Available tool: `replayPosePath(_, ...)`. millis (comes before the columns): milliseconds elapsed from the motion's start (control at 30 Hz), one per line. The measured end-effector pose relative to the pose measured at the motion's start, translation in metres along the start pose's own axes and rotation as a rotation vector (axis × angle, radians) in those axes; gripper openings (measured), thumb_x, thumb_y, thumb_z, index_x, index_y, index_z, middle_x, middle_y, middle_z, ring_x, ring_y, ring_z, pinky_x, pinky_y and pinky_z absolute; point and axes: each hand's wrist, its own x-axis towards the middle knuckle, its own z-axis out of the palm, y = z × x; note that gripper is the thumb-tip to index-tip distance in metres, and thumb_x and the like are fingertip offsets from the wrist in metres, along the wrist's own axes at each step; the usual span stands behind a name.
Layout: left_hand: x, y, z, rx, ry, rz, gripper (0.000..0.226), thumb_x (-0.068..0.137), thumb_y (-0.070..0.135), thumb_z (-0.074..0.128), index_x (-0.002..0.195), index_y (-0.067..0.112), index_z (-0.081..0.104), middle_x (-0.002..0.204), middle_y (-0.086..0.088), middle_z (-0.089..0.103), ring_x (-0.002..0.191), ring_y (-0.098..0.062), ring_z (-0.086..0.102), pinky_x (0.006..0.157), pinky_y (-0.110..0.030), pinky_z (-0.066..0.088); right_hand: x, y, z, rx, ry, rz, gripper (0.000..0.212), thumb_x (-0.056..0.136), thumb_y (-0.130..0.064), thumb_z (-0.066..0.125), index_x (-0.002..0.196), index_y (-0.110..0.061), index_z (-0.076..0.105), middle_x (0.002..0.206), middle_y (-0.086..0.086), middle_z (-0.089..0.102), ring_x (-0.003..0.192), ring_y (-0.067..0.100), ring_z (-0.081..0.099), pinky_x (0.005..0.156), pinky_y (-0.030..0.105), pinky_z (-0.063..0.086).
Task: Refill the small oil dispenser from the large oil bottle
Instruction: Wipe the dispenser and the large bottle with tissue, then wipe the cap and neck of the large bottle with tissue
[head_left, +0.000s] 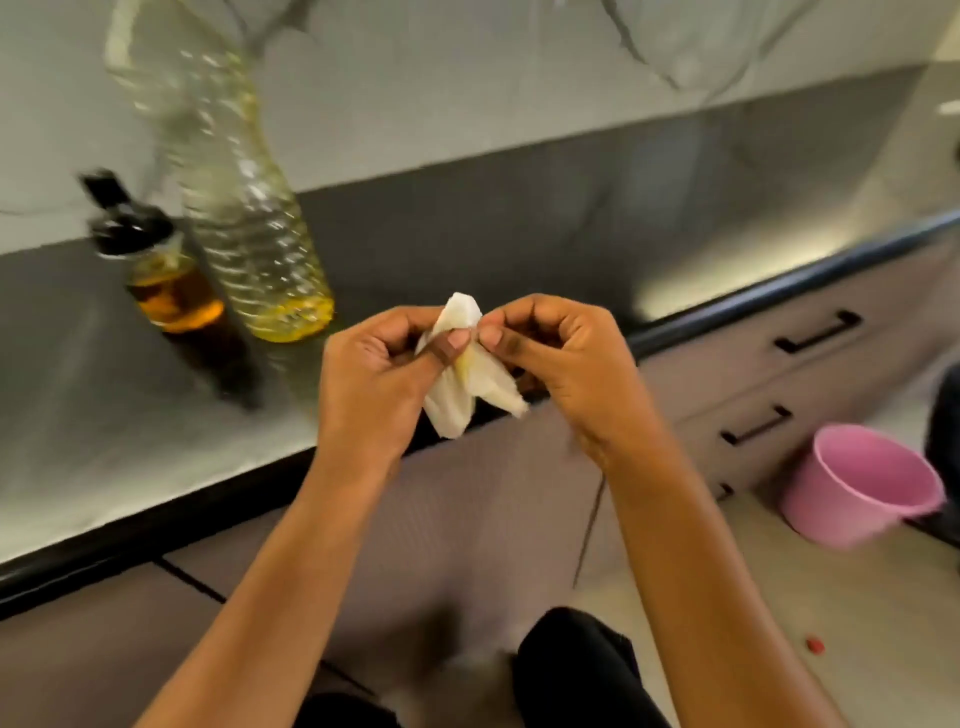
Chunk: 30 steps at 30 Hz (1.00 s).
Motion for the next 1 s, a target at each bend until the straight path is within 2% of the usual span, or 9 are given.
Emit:
replayPosePath(200,-0.050,-0.040,0.073,0.096,-0.354,-0.074,0.022,0.078,0.009,0.075,0.077,0.031,0.071,0.070,0.017,0.070,0.063,0.002,0.062,0.058,-0.016,0.047,-0.063,0.028,-0.093,-0.197,0.052,0.143,0.008,0.086,-0.011,0.063,0.088,-0.017,0.068,0.072,-0.007,0.068,0.064,0.007,0.059,0.058,0.021,0.050)
replayPosePath(267,-0.074,-0.064,0.104,0.092,-0.442,-0.154,0.025,0.077,0.009,0.076,0.075,0.033,0.070,0.067,0.020,0.069,0.062,0.004,0.061,0.058,-0.014,0.046,-0.091,0.045,-0.126,-0.234,0.146,0.211,0.008,0.087,-0.014,0.062,0.091,-0.017,0.068,0.072,-0.006,0.067,0.065,0.009,0.059,0.060,0.021,0.050)
replayPosePath(367,-0.101,-0.105,0.150,0.077,-0.495,-0.311,0.021,0.075,0.013,0.078,0.075,0.032,0.070,0.070,0.015,0.070,0.066,-0.002,0.063,0.059,-0.017,0.048,-0.134,0.087,-0.183,-0.272,0.360,0.356,0.009,0.088,-0.016,0.061,0.093,-0.012,0.068,0.072,-0.003,0.065,0.062,0.008,0.057,0.056,0.019,0.049)
replayPosePath(500,-0.112,-0.158,0.206,0.178,-0.496,-0.367,0.016,0.075,0.021,0.079,0.073,0.028,0.066,0.070,0.008,0.070,0.065,-0.012,0.065,0.058,-0.024,0.051,-0.184,0.185,-0.271,-0.272,0.640,0.636,0.007,0.090,-0.009,0.058,0.091,-0.010,0.065,0.069,-0.001,0.061,0.052,0.005,0.054,0.047,0.017,0.044)
replayPosePath(633,-0.128,-0.223,0.278,0.289,-0.578,-0.403,0.017,0.073,0.028,0.080,0.071,0.023,0.064,0.069,0.002,0.069,0.063,-0.017,0.065,0.054,-0.030,0.051,-0.239,0.334,-0.353,-0.218,0.837,1.004,0.021,0.087,-0.002,0.051,0.075,-0.015,0.061,0.075,0.006,0.059,0.060,0.016,0.053,0.051,0.022,0.043)
replayPosePath(733,-0.143,-0.284,0.336,0.341,-0.687,-0.446,0.017,0.075,0.029,0.079,0.073,0.024,0.062,0.071,0.008,0.069,0.061,-0.005,0.064,0.052,-0.025,0.051,-0.276,0.443,-0.395,-0.259,0.837,1.245,0.008,0.085,-0.006,0.059,0.087,-0.013,0.062,0.087,0.011,0.060,0.064,0.021,0.057,0.060,0.033,0.052)
replayPosePath(833,-0.156,-0.344,0.384,0.348,-0.795,-0.489,0.013,0.078,0.028,0.076,0.082,0.021,0.065,0.073,0.011,0.069,0.060,0.002,0.063,0.051,-0.016,0.048,-0.307,0.527,-0.427,-0.399,0.769,1.407,0.027,0.084,-0.009,0.062,0.110,-0.010,0.061,0.098,0.011,0.063,0.077,0.024,0.058,0.080,0.041,0.056)
replayPosePath(933,-0.167,-0.404,0.427,0.358,-0.865,-0.529,0.009,0.081,0.023,0.074,0.084,0.023,0.066,0.074,0.013,0.069,0.061,0.004,0.062,0.056,-0.012,0.047,-0.324,0.583,-0.452,-0.562,0.688,1.485,0.039,0.087,-0.010,0.054,0.126,-0.013,0.051,0.123,0.012,0.055,0.102,0.025,0.057,0.081,0.032,0.048)
replayPosePath(1000,-0.174,-0.440,0.453,0.372,-0.906,-0.540,0.011,0.082,0.021,0.073,0.084,0.026,0.064,0.076,0.012,0.069,0.064,0.002,0.063,0.060,-0.014,0.047,-0.326,0.614,-0.471,-0.675,0.639,1.488,0.044,0.089,-0.008,0.050,0.132,-0.015,0.043,0.130,0.011,0.047,0.114,0.029,0.053,0.080,0.032,0.042)
